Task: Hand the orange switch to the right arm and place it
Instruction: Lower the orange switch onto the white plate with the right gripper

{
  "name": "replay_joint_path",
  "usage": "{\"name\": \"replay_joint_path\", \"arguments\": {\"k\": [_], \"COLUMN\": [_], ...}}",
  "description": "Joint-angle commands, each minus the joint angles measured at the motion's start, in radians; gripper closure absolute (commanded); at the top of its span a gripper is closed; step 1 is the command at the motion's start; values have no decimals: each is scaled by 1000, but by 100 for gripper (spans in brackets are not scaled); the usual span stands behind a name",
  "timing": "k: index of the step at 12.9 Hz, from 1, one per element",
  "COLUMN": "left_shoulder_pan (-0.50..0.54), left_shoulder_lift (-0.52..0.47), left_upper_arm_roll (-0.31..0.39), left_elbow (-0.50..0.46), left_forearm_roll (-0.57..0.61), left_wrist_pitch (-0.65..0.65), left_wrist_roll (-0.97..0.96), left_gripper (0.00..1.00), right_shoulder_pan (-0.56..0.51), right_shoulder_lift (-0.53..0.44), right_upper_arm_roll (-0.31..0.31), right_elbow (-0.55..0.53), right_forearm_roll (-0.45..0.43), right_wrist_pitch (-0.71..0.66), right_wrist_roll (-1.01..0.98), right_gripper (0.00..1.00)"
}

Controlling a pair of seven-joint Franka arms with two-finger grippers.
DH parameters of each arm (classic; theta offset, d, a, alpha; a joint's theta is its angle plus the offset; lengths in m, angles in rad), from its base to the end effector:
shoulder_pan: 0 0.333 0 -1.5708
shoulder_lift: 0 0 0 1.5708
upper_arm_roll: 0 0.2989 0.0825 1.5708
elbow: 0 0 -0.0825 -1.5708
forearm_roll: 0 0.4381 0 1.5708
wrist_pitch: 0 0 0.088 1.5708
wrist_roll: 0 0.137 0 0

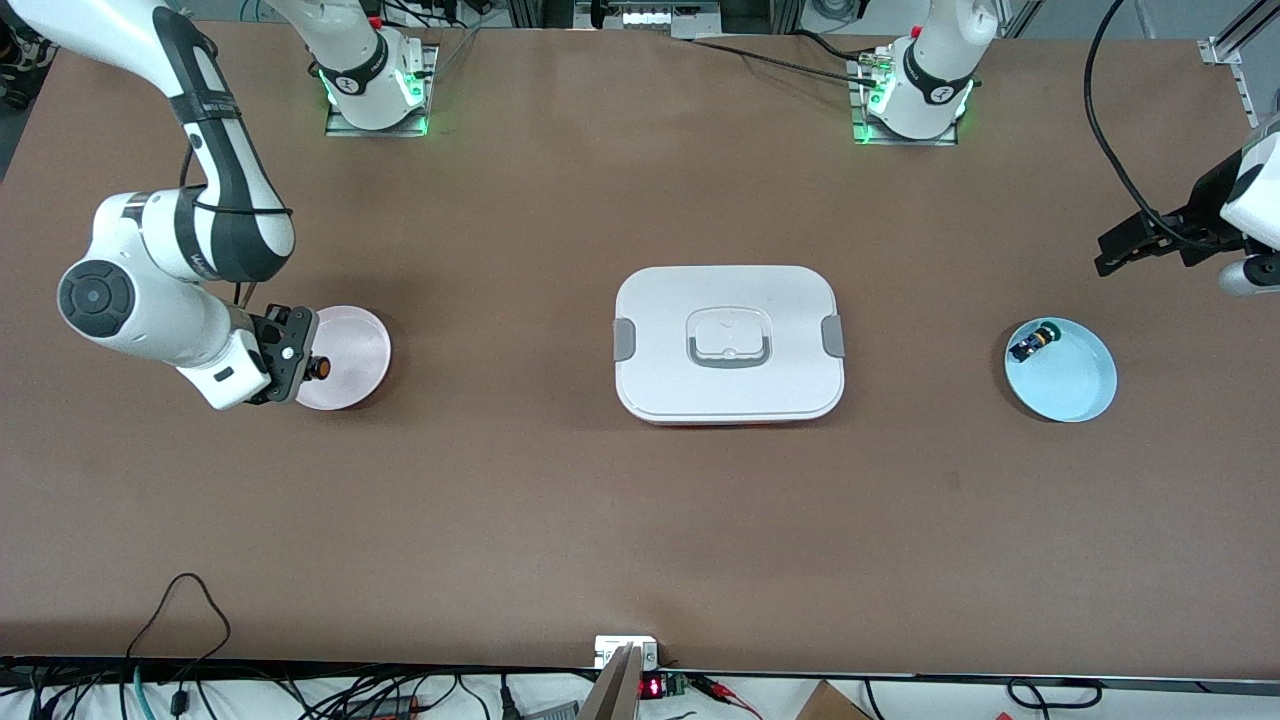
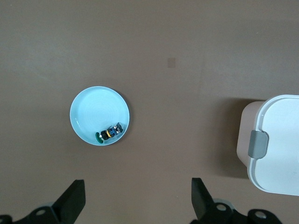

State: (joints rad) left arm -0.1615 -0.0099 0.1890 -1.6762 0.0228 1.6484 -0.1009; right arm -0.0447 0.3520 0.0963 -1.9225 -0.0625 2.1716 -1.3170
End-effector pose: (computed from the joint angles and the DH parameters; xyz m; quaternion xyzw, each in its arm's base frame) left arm 0.6088 0.0201 0.5344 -0.9979 -0.0632 0.0086 0.0108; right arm 0.6410 0.0291 0.2202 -0.7631 -0.6443 0.0454 0.0232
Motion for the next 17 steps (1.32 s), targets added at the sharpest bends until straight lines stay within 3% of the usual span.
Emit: {"name": "replay_joint_path", "arguments": {"k": [1,5,17], "left_shoulder_pan": [2,2,2], "left_shoulder_lift": [33,56,77], "left_upper_arm_roll": [-3,-3,-3], "left_elbow": [53,84,108], "left_forearm_roll": [26,23,20], "left_wrist_pitch": [-13,-13,-13], "left_wrist_roll": [-2,-5,-13], "left_gripper": [0,0,0], "right_shoulder_pan": [-15,-21,-41], "right_shoulder_lift": [-24,-25,-2], "right_upper_arm_roll": [14,14,14], "right_elbow": [-93,-213,-345], "right_forearm_roll": [-25,-114,-115], "right_wrist_pitch": [95,279,418], "right_wrist_roll": [-42,-73,-116], "right_gripper": [85,85,83]}}
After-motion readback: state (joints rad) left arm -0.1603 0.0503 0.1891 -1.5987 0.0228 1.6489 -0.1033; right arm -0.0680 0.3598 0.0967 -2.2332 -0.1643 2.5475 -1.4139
